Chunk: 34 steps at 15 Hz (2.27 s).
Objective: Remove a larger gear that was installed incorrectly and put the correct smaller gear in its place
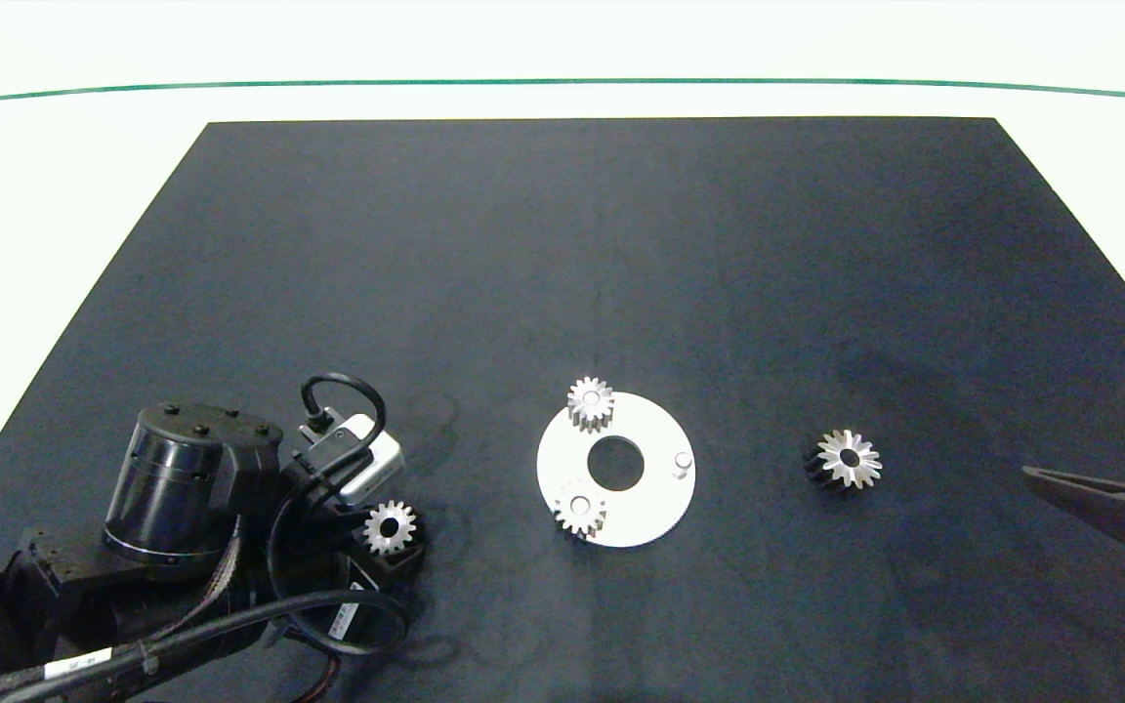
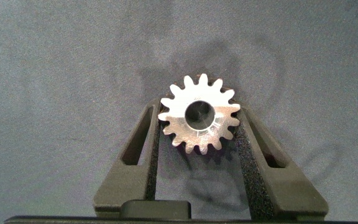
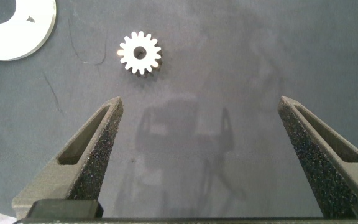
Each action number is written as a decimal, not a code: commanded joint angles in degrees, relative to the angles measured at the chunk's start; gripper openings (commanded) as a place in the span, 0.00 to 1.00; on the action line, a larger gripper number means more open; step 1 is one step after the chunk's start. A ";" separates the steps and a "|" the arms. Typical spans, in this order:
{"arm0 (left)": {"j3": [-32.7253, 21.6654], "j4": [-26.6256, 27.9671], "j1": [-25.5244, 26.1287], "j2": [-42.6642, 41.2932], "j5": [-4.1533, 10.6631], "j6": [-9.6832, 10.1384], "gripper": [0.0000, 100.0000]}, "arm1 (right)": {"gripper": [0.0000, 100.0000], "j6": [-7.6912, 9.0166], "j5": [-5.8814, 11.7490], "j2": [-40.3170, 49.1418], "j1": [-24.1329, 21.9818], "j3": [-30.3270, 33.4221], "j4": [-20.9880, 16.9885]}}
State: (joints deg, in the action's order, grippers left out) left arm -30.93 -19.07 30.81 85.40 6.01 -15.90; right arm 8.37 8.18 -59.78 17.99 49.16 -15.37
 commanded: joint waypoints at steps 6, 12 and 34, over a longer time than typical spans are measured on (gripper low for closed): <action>-0.54 0.26 -0.04 -1.11 0.14 -0.10 0.22 | 1.00 -0.73 0.08 0.98 0.20 -1.62 -0.01; -2.03 0.61 0.66 -2.78 0.76 -0.71 0.22 | 1.00 -1.08 0.08 2.21 0.38 -1.44 0.08; -40.18 27.06 28.17 14.89 15.52 -3.35 0.22 | 1.00 -3.45 -0.27 18.56 -9.91 -5.22 -2.82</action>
State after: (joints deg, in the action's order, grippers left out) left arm -68.49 6.44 57.42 97.84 21.10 -19.15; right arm 4.90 7.83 -42.01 8.64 44.09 -18.13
